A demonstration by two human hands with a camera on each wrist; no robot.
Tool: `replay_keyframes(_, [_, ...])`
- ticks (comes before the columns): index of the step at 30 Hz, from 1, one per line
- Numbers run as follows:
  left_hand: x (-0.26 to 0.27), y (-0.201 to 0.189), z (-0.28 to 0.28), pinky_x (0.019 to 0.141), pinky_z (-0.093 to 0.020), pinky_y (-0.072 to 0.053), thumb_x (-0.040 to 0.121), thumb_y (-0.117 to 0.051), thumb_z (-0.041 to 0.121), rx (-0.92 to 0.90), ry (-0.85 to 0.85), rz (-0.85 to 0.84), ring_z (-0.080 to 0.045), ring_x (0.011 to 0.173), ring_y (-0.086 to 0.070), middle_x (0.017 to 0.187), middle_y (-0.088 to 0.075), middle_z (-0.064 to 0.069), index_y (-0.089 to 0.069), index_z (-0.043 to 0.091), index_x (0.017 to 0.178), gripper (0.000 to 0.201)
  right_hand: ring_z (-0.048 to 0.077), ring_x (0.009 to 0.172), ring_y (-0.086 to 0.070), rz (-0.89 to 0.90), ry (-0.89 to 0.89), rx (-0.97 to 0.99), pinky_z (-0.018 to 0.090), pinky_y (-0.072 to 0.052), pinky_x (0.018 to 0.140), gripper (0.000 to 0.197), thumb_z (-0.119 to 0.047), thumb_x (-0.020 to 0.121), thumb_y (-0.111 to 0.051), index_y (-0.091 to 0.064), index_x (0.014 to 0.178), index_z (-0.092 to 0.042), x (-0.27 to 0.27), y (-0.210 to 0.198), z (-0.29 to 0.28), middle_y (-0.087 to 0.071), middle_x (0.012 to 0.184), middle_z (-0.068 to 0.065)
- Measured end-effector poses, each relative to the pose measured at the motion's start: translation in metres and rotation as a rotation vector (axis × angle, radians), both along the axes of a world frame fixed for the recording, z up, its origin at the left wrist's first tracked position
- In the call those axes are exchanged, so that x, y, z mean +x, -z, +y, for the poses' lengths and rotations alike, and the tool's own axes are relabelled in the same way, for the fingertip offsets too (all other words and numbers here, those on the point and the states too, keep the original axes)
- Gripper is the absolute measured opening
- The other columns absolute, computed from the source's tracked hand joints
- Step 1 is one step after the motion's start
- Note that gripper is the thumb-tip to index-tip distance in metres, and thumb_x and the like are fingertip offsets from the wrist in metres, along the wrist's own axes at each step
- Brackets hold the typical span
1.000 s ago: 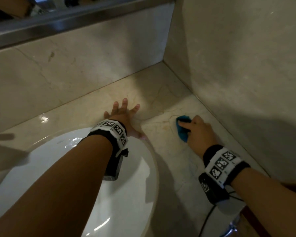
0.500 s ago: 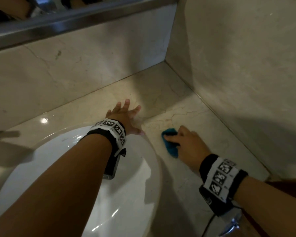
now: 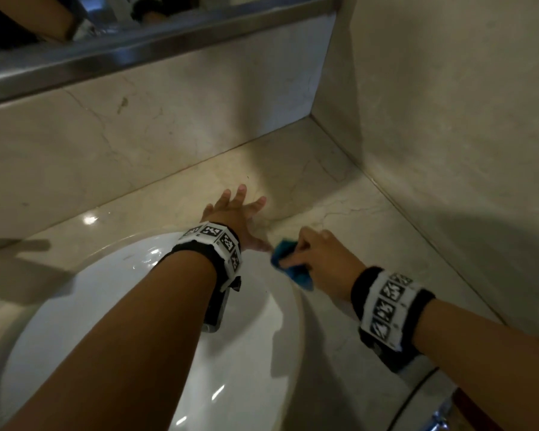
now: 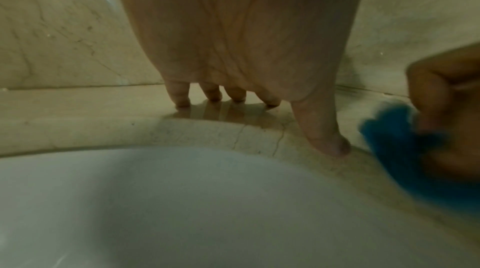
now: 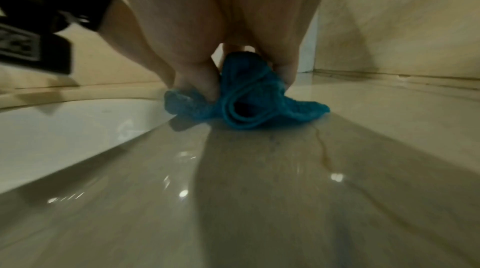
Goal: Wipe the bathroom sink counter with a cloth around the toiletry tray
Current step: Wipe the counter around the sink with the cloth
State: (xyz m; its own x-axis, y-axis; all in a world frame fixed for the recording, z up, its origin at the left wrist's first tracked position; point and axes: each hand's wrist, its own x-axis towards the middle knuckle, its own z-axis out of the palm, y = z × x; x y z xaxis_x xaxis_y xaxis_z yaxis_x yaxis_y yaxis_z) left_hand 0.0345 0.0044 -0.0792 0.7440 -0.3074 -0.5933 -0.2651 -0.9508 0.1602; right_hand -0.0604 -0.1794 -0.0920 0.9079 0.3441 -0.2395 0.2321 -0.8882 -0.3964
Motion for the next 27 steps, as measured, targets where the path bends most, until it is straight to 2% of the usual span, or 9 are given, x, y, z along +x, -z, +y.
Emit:
replay_keyframes(5, [-0.001,0.001,-0.001,0.118,-0.05,-0.006,0.069,-0.066,0.068,-0.004,-0.016,0.017,-0.025,0.146,0.015,0.157,0.023,0.006,0.005,0.047,0.147,0.107,0.029,0.101,-0.049,0.034,0.116,0.123,0.034,-0.044,0.085,0.028,-0.013,0.088,-0.059,-0.064,0.104,-0.035,0.02,-0.002,0.003,-0.048,0.107,0.007])
replay_keyframes(8, [0.0,0.001,-0.002,0.118,-0.051,-0.005,0.068,-0.067,0.068,0.006,-0.021,0.022,-0.026,0.145,0.015,0.156,0.023,0.005,0.006,0.047,0.146,0.109,0.03,0.094,-0.055,-0.022,0.356,0.237,0.03,-0.047,0.072,0.026,-0.025,0.084,-0.066,-0.046,0.072,-0.036,0.045,0.004,0.009,-0.051,0.104,0.014])
replay_keyframes(12, [0.001,-0.001,-0.003,0.117,-0.052,-0.006,0.07,-0.068,0.065,0.002,-0.017,0.025,-0.027,0.145,0.015,0.156,0.024,0.005,0.006,0.047,0.147,0.108,0.025,0.082,-0.053,-0.041,0.254,0.174,0.029,-0.042,0.063,0.027,-0.036,0.073,-0.075,-0.05,0.065,-0.031,0.027,0.0,0.003,-0.05,0.093,0.012])
replay_keyframes(14, [0.002,-0.001,-0.003,0.117,-0.052,-0.007,0.07,-0.068,0.065,-0.001,-0.02,0.019,-0.026,0.145,0.015,0.156,0.024,0.005,0.006,0.047,0.146,0.107,0.021,0.095,-0.046,0.119,0.098,0.124,0.029,-0.037,0.077,0.027,-0.014,0.084,-0.061,-0.067,0.09,-0.04,0.007,-0.007,-0.005,-0.049,0.101,0.006])
replay_keyframes(17, [0.0,0.0,-0.003,0.117,-0.052,-0.007,0.071,-0.069,0.063,-0.001,-0.025,0.01,-0.026,0.146,0.014,0.157,0.022,0.005,0.005,0.047,0.147,0.107,0.023,0.101,-0.041,0.129,-0.086,0.002,0.02,-0.027,0.079,0.041,-0.006,0.09,-0.05,-0.064,0.116,-0.034,-0.016,-0.012,-0.021,-0.048,0.111,0.003])
replay_keyframes(21, [0.001,0.0,-0.005,0.117,-0.052,-0.01,0.067,-0.073,0.061,-0.024,-0.056,0.006,-0.025,0.146,0.011,0.158,0.018,0.005,0.001,0.047,0.147,0.109,0.019,0.088,-0.051,0.111,0.167,0.223,0.012,-0.034,0.065,0.022,-0.025,0.088,-0.062,-0.058,0.082,-0.045,0.006,-0.003,-0.029,-0.047,0.093,-0.002])
replay_keyframes(22, [0.002,0.0,-0.005,0.117,-0.052,-0.01,0.066,-0.073,0.062,-0.025,-0.062,0.008,-0.026,0.146,0.01,0.158,0.018,0.005,0.0,0.047,0.147,0.111,0.019,0.087,-0.053,0.075,0.28,0.255,0.008,-0.036,0.062,0.009,-0.028,0.086,-0.062,-0.061,0.085,-0.037,0.02,0.002,-0.034,-0.048,0.093,0.0])
replay_keyframes(24, [0.002,-0.001,-0.007,0.117,-0.052,-0.01,0.063,-0.073,0.065,-0.034,-0.083,0.01,-0.027,0.146,0.01,0.158,0.017,0.005,-0.001,0.047,0.147,0.112,0.024,0.094,-0.054,-0.037,0.377,0.124,0.006,-0.039,0.071,0.026,-0.026,0.09,-0.055,-0.062,0.114,-0.018,0.046,0.009,-0.048,-0.048,0.103,0.008])
replay_keyframes(27, [-0.001,-0.004,-0.017,0.116,-0.057,-0.005,0.057,-0.072,0.072,-0.045,-0.149,-0.002,-0.028,0.145,0.012,0.158,0.016,0.006,0.0,0.046,0.147,0.118,0.034,0.111,-0.046,-0.08,0.465,-0.093,0.031,-0.041,0.096,0.043,-0.016,0.096,-0.043,-0.043,0.139,-0.023,0.06,0.006,-0.058,-0.04,0.126,0.016])
